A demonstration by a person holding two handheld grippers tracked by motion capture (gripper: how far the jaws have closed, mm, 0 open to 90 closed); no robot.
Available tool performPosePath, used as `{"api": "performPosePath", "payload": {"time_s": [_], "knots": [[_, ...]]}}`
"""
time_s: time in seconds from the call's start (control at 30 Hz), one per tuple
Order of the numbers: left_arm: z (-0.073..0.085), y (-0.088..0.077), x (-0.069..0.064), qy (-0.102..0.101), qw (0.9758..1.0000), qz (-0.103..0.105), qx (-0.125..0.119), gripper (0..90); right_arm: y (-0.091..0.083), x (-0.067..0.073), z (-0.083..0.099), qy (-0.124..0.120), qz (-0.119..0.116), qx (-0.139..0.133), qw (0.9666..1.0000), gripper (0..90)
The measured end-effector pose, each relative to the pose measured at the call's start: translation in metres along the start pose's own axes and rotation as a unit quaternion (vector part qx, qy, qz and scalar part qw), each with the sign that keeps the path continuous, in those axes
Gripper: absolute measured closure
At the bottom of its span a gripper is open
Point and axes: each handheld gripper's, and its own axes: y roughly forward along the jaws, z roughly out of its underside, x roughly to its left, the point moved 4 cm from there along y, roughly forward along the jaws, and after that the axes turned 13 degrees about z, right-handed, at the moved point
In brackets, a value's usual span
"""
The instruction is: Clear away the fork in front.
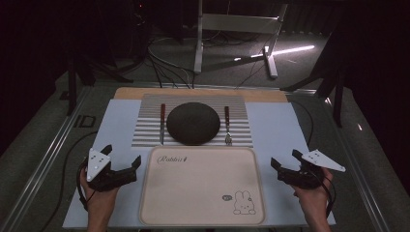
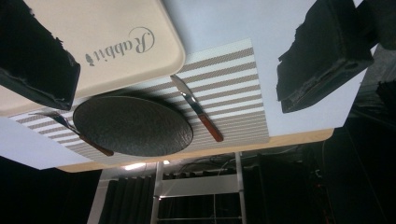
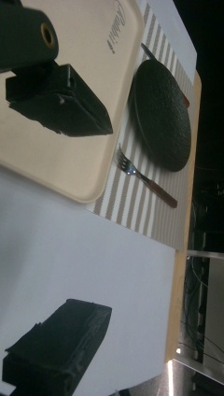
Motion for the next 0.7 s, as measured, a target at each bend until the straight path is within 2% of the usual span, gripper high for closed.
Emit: {"api": "performPosePath", "payload": {"time_s": [0.2, 0.7], "knots": [[0.001, 0.0, 0.0, 0.002, 1.0, -0.003, 0.003, 0.3, 0.004, 0.003, -0.011, -0.008, 0.003, 0.001, 1.0, 11.5], [0.001, 0.001, 0.0, 0.003, 1.0, -0.003, 0.006, 0.3, 0.019, 0.018, -0.04, -0.028, -0.008, -0.004, 0.9996, 11.5]]}}
